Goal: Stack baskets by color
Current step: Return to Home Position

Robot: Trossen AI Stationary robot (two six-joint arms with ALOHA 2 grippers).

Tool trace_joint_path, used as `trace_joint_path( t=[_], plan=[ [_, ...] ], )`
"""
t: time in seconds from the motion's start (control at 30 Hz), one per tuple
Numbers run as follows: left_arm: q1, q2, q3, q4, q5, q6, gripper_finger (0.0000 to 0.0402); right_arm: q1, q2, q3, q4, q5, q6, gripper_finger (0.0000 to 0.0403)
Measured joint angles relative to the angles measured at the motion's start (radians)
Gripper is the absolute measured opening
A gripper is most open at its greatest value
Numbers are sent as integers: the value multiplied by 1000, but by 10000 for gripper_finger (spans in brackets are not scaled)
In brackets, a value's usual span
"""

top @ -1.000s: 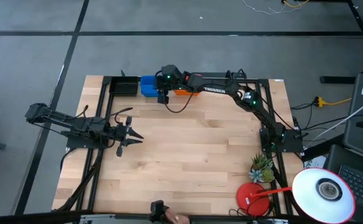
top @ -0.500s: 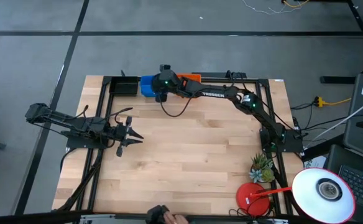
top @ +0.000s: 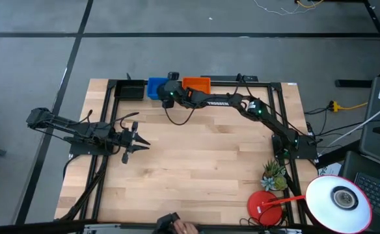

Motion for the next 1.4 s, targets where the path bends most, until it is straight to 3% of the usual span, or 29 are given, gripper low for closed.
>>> trace_joint_path(
  t=[0.23, 0.37, 0.47, 0.6, 0.67, 0.83, 1.0, 1.1, 1.23, 1.4],
  plan=[
    [0, 0, 0, 0, 0, 0, 73, 22, -68, 3, -46, 226, -20, 117],
    [0, 0, 0, 0, 0, 0, 73, 56, -131, 1, -329, 292, 75, 117],
    [0, 0, 0, 0, 0, 0, 73, 70, -187, 0, -586, 218, 268, 117],
    [0, 0, 0, 0, 0, 0, 73, 43, -244, 1, -910, -58, 527, 117],
    [0, 0, 0, 0, 0, 0, 73, 19, -252, 1, -1036, -127, 619, 117],
    [0, 0, 0, -1, 0, 0, 73, -9, -265, 0, -1282, -133, 766, 117],
    [0, 0, 0, -1, 0, 0, 73, 39, -287, -17, -1493, -121, 812, 117],
    [0, 0, 0, -1, 0, 0, 73, 78, -370, -140, -1446, -85, 828, 117],
    [0, 0, 0, -1, 0, 0, 73, 101, -607, -479, -1206, -86, 848, 117],
    [0, 0, 0, -1, 0, 0, 73, 127, -951, -916, -927, -239, 971, 117]
  ],
)
